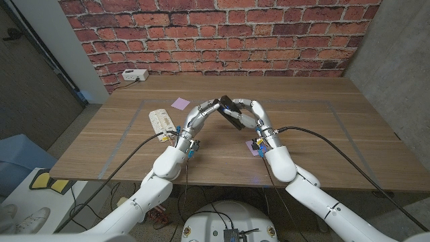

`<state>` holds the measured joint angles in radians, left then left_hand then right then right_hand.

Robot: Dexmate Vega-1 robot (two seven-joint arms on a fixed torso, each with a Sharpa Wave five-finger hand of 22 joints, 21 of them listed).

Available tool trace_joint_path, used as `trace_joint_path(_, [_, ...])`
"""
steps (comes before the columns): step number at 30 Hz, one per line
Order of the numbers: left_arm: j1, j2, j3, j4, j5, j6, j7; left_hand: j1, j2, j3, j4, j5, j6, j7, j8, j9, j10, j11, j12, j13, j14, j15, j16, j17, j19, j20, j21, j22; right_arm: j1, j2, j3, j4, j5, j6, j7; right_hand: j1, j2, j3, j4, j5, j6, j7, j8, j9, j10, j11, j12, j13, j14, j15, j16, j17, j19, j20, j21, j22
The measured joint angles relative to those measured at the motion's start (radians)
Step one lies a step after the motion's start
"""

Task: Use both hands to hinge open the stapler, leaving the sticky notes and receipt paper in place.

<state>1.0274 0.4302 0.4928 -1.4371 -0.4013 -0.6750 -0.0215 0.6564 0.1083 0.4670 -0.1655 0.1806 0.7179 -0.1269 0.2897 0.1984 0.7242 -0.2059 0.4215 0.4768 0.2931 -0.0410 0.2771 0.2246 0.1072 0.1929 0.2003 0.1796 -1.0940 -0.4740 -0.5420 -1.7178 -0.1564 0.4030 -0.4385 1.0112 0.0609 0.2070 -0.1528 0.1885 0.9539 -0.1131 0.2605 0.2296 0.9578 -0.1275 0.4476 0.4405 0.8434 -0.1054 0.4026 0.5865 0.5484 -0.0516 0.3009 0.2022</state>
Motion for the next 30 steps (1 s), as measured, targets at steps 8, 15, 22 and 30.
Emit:
trace_joint_path(8, [0.005,0.002,-0.002,-0.015,0.001,0.024,0.017,0.019,-0.019,0.022,0.005,0.0,0.028,0.027,0.011,0.0,0.038,0.021,0.025,0.0,0.016,0.0,0.027,0.023,0.005,-0.005,0.002,0.0,0.002,0.002,0.0,0.007,0.003,0.006,0.003,0.0,0.0,0.0,0.0,-0.002,0.0,0.0,-0.005,0.0,0.003,-0.003,0.0,0.0,0.0,0.0,-0.007,0.0,0.0,0.0,0.0,0.0])
trace_joint_path(15, [0.01,0.009,-0.003,-0.03,0.005,0.039,0.026,0.025,-0.025,0.035,0.019,0.0,0.038,0.034,0.013,0.0,0.049,0.032,0.035,0.0,0.027,-0.002,0.038,0.031,0.011,-0.011,0.008,0.004,0.002,0.01,0.0,0.015,-0.002,0.024,-0.01,0.0,0.0,0.0,0.0,-0.003,0.0,0.0,-0.001,0.001,0.003,-0.003,0.0,0.004,0.0,0.0,-0.007,0.0,0.0,0.0,0.0,0.0])
trace_joint_path(22, [0.018,0.011,-0.004,-0.039,0.008,0.044,0.032,0.032,-0.032,0.036,0.019,-0.001,0.048,0.04,0.018,0.0,0.066,0.027,0.042,0.043,0.027,-0.002,0.045,0.038,0.015,-0.015,0.008,0.004,-0.003,0.018,0.005,0.021,-0.011,0.047,-0.026,0.003,-0.003,0.0,0.0,0.0,0.0,0.0,-0.001,0.001,0.003,-0.003,0.0,0.004,0.009,-0.002,-0.009,0.005,0.0,0.0,0.008,0.0])
trace_joint_path(30, [0.026,0.011,-0.007,-0.041,0.005,0.042,0.036,0.034,-0.034,0.036,0.019,-0.008,0.061,0.039,0.019,0.007,0.088,0.016,0.042,0.049,0.036,0.0,0.06,0.043,0.015,-0.014,0.008,0.004,-0.008,0.024,0.012,0.026,-0.018,0.061,-0.038,0.003,-0.003,0.0,0.0,0.005,0.0,0.0,-0.001,0.001,0.004,-0.004,0.0,0.004,0.009,-0.002,-0.011,0.005,0.0,0.0,0.009,0.0])
